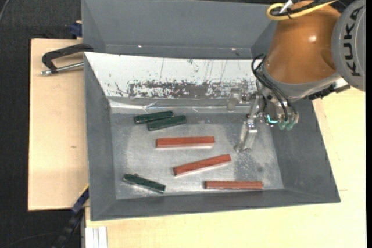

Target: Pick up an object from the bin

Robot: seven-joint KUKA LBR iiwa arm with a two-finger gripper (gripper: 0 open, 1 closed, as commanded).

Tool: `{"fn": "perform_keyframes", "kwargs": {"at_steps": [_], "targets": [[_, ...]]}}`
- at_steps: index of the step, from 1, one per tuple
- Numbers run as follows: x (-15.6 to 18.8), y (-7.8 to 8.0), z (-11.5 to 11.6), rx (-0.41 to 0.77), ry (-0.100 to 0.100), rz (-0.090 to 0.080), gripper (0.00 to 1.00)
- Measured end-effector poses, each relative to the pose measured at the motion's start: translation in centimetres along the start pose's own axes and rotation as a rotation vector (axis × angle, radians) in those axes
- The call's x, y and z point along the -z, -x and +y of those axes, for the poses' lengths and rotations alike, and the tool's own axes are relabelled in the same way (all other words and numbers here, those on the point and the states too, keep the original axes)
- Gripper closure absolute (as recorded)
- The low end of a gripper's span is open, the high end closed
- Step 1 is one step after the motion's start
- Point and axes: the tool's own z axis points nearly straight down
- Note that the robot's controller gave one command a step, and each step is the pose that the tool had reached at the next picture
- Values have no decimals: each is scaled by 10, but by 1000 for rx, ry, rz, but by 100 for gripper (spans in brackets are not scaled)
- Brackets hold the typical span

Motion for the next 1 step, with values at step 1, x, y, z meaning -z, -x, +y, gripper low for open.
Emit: {"fn": "perform_keyframes", "kwargs": {"at_steps": [1], "targets": [[-124, -22, 22, 114, 0, 1, 0]]}}
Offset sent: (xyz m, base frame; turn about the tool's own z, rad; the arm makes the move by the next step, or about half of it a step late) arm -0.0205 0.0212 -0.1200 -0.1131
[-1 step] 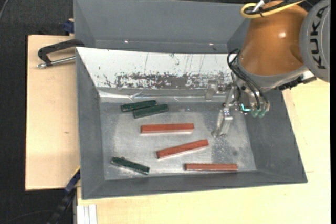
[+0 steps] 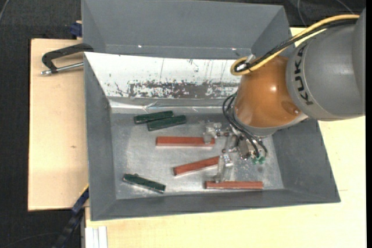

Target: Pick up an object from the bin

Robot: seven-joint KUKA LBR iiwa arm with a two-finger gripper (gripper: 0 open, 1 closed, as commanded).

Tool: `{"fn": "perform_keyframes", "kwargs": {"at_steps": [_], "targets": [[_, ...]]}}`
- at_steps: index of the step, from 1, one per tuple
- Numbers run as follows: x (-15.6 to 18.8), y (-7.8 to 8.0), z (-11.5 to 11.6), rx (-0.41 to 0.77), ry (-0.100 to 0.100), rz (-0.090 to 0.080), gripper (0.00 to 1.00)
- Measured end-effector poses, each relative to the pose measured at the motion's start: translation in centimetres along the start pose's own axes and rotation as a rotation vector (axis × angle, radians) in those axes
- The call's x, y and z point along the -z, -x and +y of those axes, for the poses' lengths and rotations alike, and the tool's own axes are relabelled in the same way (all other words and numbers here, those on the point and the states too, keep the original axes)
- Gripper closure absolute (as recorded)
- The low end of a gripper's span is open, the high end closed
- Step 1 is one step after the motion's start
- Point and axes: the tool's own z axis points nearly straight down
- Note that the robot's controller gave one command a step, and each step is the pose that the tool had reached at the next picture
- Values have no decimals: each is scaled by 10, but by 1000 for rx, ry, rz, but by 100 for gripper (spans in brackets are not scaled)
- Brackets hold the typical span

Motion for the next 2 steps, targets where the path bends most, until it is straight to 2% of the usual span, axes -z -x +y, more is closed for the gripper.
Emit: {"fn": "perform_keyframes", "kwargs": {"at_steps": [1, 2], "targets": [[-13, 2, 12, 142, -3, -11, 0], [-9, 5, 13, 142, -1, -24, 100]]}}
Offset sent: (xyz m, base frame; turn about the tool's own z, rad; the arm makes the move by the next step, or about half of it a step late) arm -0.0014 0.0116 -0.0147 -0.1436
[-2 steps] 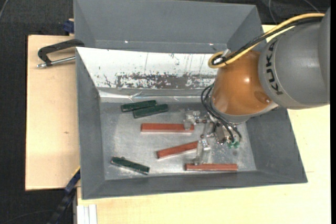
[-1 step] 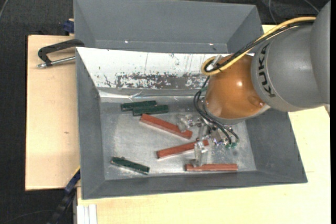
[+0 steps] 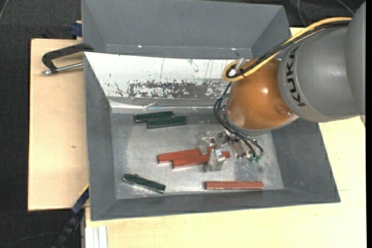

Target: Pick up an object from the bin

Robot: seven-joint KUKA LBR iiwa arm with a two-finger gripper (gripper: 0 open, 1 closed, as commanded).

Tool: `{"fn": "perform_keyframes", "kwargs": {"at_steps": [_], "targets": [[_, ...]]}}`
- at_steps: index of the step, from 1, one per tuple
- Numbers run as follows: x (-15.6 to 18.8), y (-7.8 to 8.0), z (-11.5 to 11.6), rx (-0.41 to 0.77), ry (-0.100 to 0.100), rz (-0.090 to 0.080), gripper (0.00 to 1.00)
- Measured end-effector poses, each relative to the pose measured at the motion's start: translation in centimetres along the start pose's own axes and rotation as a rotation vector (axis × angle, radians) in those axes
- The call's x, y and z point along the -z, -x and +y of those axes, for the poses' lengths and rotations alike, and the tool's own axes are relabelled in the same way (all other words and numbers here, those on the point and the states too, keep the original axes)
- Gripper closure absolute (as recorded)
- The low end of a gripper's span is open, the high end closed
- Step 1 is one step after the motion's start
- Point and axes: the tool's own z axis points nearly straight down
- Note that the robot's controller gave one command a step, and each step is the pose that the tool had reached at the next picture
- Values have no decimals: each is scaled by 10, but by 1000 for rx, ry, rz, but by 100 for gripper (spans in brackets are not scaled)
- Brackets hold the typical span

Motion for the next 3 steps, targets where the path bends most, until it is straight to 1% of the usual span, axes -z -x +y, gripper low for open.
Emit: {"fn": "perform_keyframes", "kwargs": {"at_steps": [1, 2, 3], "targets": [[183, 77, -4, 390, -2, -1, 100], [179, 75, -4, 389, 2, 7, 0], [-8, 8, 29, 392, 6, 17, 0]]}}
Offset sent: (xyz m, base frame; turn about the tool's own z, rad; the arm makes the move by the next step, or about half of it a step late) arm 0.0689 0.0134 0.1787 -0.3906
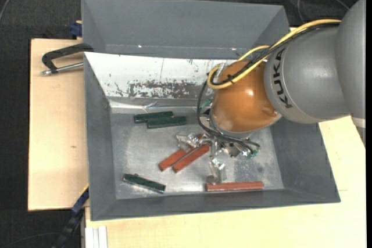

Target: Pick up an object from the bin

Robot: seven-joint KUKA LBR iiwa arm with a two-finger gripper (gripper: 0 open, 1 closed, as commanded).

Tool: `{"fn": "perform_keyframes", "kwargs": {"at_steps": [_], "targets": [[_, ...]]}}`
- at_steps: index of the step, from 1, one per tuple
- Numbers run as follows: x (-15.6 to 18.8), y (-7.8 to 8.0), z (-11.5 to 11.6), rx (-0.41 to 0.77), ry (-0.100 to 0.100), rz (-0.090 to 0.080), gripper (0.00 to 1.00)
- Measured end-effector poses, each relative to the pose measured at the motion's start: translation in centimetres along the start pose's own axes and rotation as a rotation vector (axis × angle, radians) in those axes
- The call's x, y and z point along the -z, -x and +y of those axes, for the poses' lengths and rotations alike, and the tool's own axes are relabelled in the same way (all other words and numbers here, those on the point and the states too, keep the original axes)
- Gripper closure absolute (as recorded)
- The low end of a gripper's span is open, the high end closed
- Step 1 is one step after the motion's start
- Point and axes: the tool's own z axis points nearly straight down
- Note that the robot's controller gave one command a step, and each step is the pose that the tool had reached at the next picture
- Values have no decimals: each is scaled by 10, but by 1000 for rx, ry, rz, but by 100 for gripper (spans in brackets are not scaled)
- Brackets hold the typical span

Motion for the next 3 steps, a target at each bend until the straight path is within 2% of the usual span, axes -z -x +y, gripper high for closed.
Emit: {"fn": "perform_keyframes", "kwargs": {"at_steps": [1, 2, 3], "targets": [[7, 4, -2, 0, -7, -13, 100], [170, 23, 8, -27, -10, -16, 100], [165, 21, 9, -28, -5, -7, 0]]}}
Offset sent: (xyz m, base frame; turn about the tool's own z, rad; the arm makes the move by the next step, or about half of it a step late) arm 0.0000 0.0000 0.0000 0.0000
